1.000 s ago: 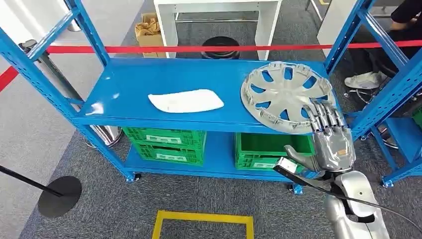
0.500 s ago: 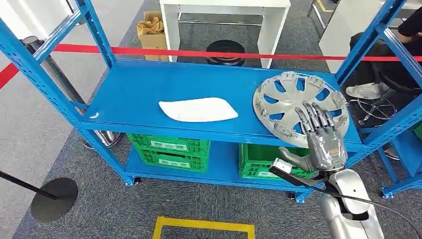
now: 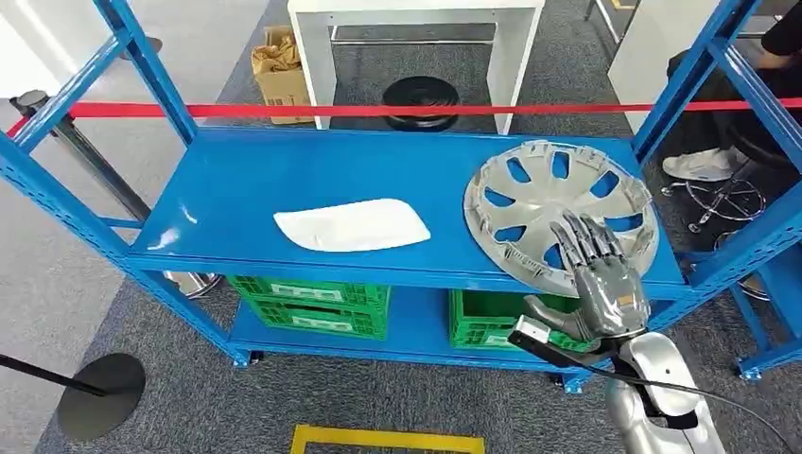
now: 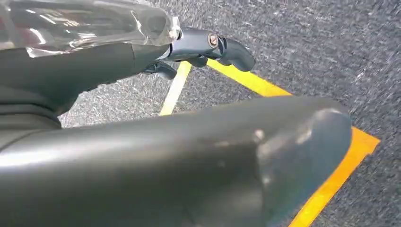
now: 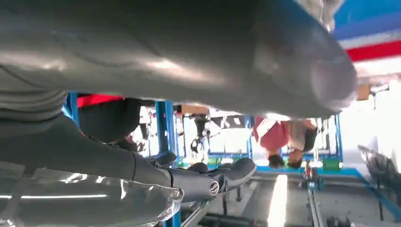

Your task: Take the parts from the cabinet and place them on the table.

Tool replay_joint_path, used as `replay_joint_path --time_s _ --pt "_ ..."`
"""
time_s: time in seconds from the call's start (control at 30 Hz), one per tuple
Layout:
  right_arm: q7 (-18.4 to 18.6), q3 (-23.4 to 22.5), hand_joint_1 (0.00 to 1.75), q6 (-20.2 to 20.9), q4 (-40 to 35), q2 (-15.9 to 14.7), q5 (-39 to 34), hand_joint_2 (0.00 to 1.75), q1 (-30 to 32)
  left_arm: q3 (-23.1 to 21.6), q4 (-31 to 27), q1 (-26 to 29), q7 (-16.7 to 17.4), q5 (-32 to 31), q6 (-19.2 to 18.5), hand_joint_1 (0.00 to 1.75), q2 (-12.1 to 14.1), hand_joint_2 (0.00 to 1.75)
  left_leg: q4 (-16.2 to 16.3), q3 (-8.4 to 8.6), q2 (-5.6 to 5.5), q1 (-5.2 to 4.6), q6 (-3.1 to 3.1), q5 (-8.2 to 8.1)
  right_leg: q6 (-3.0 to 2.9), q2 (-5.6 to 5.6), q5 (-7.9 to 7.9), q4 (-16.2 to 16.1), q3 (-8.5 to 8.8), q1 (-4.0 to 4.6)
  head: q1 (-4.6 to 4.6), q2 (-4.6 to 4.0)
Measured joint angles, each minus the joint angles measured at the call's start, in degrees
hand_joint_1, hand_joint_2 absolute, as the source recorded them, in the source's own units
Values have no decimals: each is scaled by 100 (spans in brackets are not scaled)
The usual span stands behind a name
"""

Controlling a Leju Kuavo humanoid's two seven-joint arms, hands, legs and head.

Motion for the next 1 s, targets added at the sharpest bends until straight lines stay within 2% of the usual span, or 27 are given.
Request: replay_joint_path --time_s 0.17,0.3,0.47,0.57,0.6,0.67,1.0 --pt "-53 142 0 626 48 -234 -22 0 128 9 0 7 0 -7 0 0 -11 0 -24 20 -1 1 -7 5 -24 -2 -23 -1 22 5 2 0" --pt "-46 225 0 910 109 -500 -35 0 201 31 0 16 7 -4 4 0 -13 0 -27 22 -1 1 -79 18 -24 -3 -23 2 27 6 5 0" --pt "9 267 0 954 146 -691 -37 0 337 33 0 27 15 -11 2 0 -18 0 -26 41 0 -1 -89 12 -24 -5 -23 0 51 -1 7 0" --pt "171 299 0 688 177 -732 173 0 404 33 0 29 15 -41 -11 0 -31 0 -25 47 1 -5 -91 10 -23 -5 -23 -5 61 -5 9 0" --pt "234 310 0 518 188 -732 236 175 415 33 0 29 13 -67 -26 0 -35 0 -25 48 1 -7 -91 9 -22 -5 -24 -8 63 -6 7 0" --pt "330 334 0 204 201 -723 315 175 418 31 0 29 13 -85 -50 0 -44 0 -25 51 1 -9 -90 7 -20 -5 -25 -11 67 -9 7 0" --pt "492 509 0 -454 421 -612 319 175 289 28 0 27 -24 -256 -85 0 -46 0 -25 56 1 -9 -89 3 -19 -4 -26 -15 75 -9 7 0"
